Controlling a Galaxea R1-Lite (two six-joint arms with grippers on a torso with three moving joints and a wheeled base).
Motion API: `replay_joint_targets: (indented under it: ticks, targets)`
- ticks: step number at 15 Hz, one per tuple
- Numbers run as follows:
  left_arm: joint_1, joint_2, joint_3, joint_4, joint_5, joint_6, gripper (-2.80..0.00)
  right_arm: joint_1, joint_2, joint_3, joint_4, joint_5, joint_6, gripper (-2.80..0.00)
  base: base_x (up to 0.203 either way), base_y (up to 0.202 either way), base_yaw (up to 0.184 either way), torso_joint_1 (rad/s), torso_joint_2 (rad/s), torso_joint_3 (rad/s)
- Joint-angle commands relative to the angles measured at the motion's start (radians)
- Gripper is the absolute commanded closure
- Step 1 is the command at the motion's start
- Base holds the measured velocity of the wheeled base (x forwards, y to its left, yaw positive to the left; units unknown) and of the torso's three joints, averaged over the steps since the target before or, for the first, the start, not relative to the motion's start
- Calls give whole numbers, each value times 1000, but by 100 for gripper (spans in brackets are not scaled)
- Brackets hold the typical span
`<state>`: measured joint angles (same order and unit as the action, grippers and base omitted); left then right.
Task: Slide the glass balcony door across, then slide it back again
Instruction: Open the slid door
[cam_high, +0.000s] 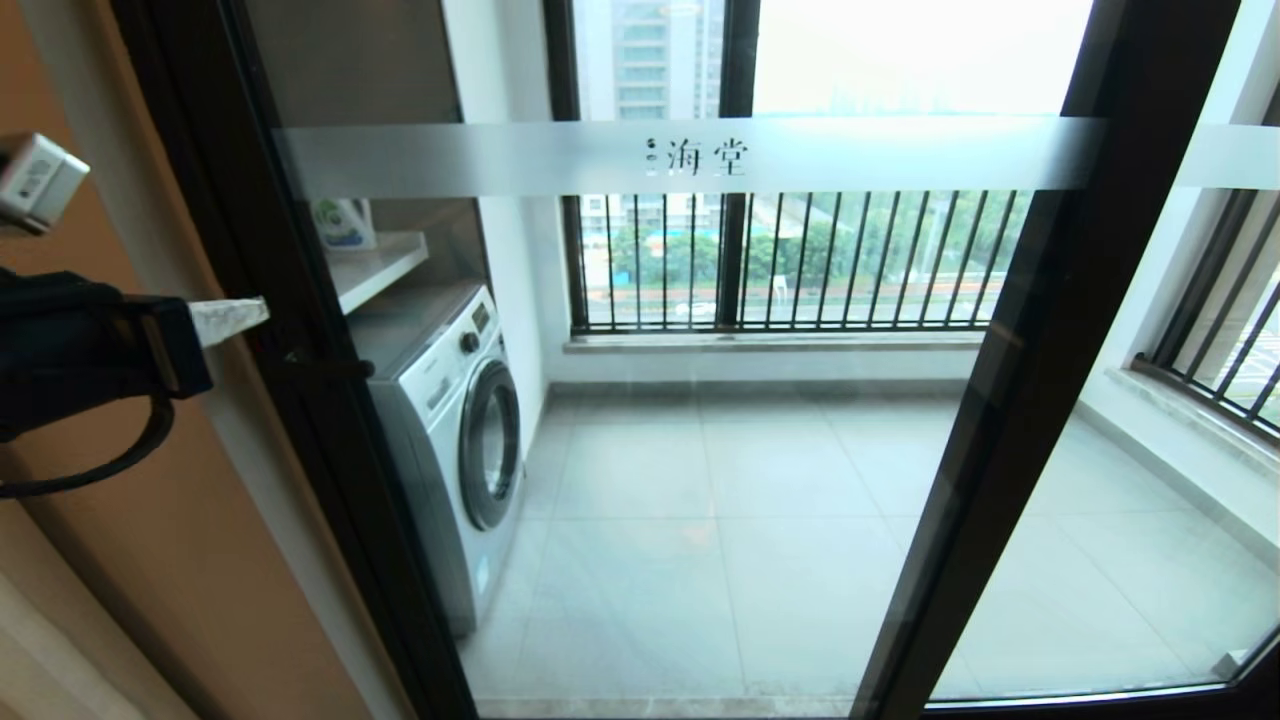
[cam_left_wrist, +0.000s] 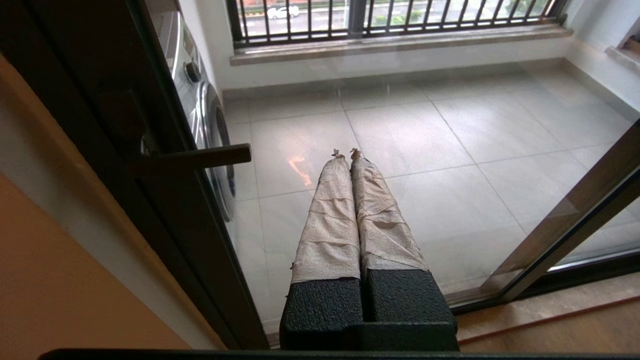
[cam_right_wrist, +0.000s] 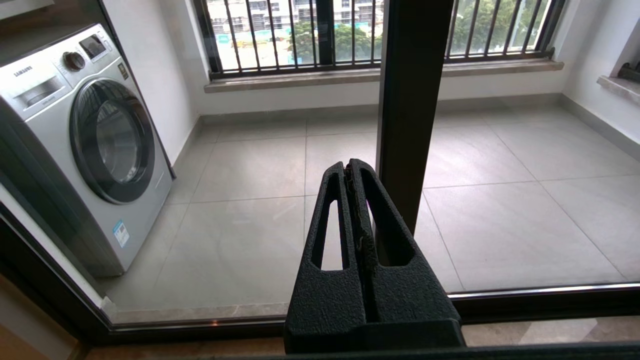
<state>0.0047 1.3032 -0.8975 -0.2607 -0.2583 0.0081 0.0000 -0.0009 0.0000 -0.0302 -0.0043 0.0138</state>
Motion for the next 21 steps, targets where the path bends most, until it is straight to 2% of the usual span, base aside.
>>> replay_joint_targets:
  ticks: [1, 7, 10, 13, 14, 21]
  targets:
    - [6, 154, -22, -74, 13, 0, 0, 0, -1, 12, 0, 0, 0, 0, 0, 0, 0, 0, 0, 0]
    - [4, 330, -100, -126, 22, 5, 0, 0, 0, 12, -1, 0, 0, 0, 0, 0, 0, 0, 0, 0]
    - [9, 424, -151, -212, 25, -1, 0, 0, 0, 12, 0, 0, 0, 0, 0, 0, 0, 0, 0, 0]
    - [9, 485, -193, -225, 44, -1, 0, 0, -1, 12, 0, 0, 0, 0, 0, 0, 0, 0, 0, 0]
    - [14, 495, -209, -225, 61, -1, 0, 0, 1, 12, 0, 0, 0, 0, 0, 0, 0, 0, 0, 0]
    - [76, 525, -196, -239, 59, -3, 0, 0, 1, 12, 0, 0, 0, 0, 0, 0, 0, 0, 0, 0]
